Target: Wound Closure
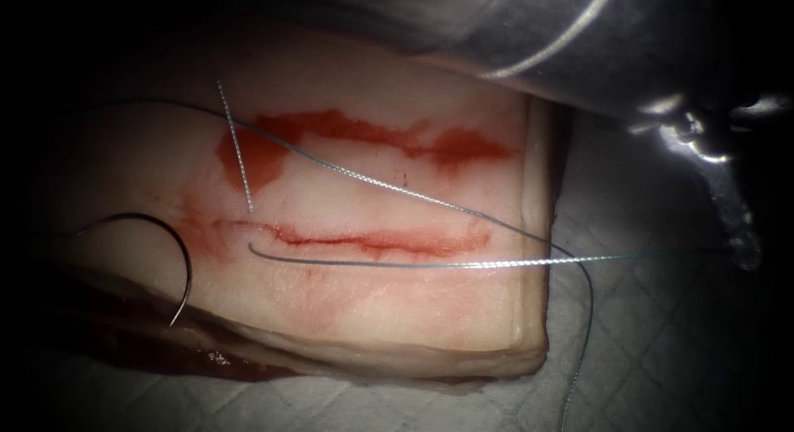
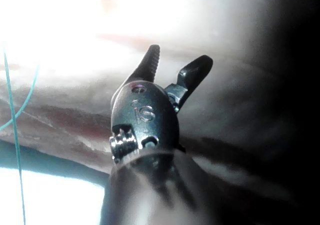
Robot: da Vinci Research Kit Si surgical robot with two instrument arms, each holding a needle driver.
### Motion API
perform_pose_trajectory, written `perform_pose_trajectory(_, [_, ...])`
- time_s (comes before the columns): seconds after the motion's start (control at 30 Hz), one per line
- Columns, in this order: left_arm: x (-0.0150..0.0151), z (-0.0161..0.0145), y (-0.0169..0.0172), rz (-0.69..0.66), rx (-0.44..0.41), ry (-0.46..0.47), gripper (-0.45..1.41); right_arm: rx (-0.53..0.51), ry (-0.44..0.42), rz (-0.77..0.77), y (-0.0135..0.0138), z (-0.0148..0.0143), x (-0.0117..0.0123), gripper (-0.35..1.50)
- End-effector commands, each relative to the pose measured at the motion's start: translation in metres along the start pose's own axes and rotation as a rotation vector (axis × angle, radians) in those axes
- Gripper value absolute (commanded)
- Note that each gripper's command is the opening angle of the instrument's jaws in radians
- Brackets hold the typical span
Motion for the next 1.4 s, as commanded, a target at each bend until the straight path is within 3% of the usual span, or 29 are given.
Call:
perform_pose_trajectory(0.03, [-0.0007,0.0004,0.0012,-0.027,-0.002,0.025,0.69,0.0,-0.003,0.0,0.0004,0.0008,0.0003,1.08])
perform_pose_trajectory(0.13, [-0.0009,0.0022,0.0038,-0.131,0.03,0.08,0.71,0.0,-0.004,0.0,0.0004,0.0008,0.0004,1.08])
perform_pose_trajectory(0.37, [-0.0006,0.0044,0.0071,-0.171,0.064,0.114,0.67,0.0,-0.004,0.006,0.0004,0.0008,0.0004,1.08])
perform_pose_trajectory(0.73, [-0.0015,0.0053,0.0054,-0.169,0.189,0.109,0.64,-0.019,-0.012,0.009,-0.0014,-0.0006,0.001,1.2])
perform_pose_trajectory(1.07, [-0.001,0.0056,0.005,-0.148,0.2,0.126,0.64,-0.016,-0.01,0.008,-0.0022,-0.0011,0.0016,1.15])
perform_pose_trajectory(1.4, [-0.0003,0.0081,0.0056,-0.132,0.19,0.146,0.61,-0.015,-0.01,0.008,-0.0021,-0.0011,0.0015,1.13])
